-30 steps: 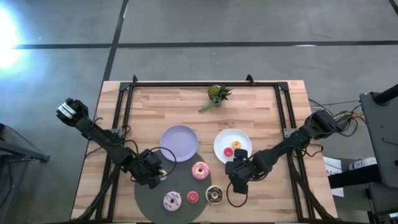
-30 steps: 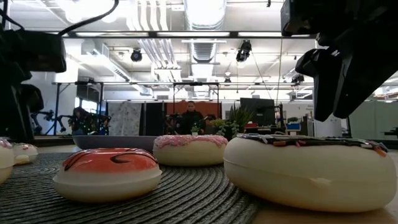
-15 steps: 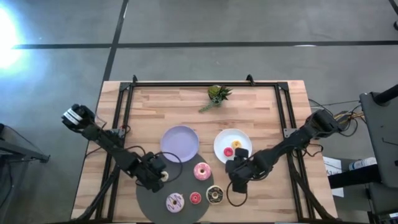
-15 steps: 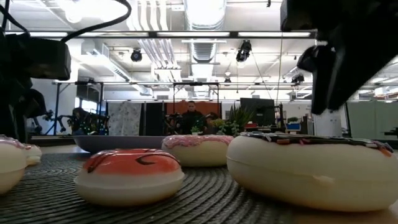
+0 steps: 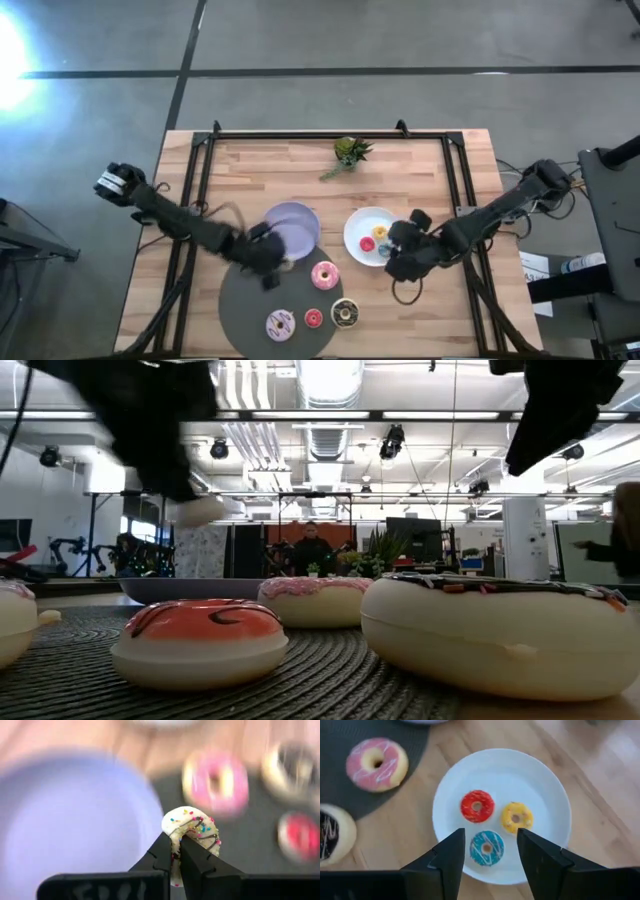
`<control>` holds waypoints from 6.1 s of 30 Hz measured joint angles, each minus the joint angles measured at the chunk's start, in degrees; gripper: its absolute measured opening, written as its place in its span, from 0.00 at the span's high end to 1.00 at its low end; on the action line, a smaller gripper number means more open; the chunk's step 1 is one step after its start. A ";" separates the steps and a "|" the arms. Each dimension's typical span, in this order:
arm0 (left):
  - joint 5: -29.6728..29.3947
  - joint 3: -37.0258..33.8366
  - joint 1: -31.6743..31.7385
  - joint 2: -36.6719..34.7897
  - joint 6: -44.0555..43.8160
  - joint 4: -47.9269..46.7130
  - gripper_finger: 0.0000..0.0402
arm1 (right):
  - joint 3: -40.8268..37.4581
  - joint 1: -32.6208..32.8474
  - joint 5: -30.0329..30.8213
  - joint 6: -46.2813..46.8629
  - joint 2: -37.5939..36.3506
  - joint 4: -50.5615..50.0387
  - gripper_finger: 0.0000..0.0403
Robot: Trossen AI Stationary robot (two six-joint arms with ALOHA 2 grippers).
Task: Pick & Place donuts
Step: Put the small white donut on the white plate, then put the small orange donut on the white plate, then put the large pink donut on the purple plate
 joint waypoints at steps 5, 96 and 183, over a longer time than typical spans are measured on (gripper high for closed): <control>9.44 4.53 15.68 5.90 11.94 12.73 1.00 | -2.01 0.83 3.24 7.80 -4.32 -1.04 0.58; 10.41 38.38 -10.29 35.36 -5.16 -13.19 0.63 | -3.97 6.51 -2.92 -9.94 -7.39 -2.23 0.58; 13.24 40.35 8.80 33.84 7.08 -23.71 0.75 | -7.73 13.85 6.20 2.57 -13.07 -6.82 0.58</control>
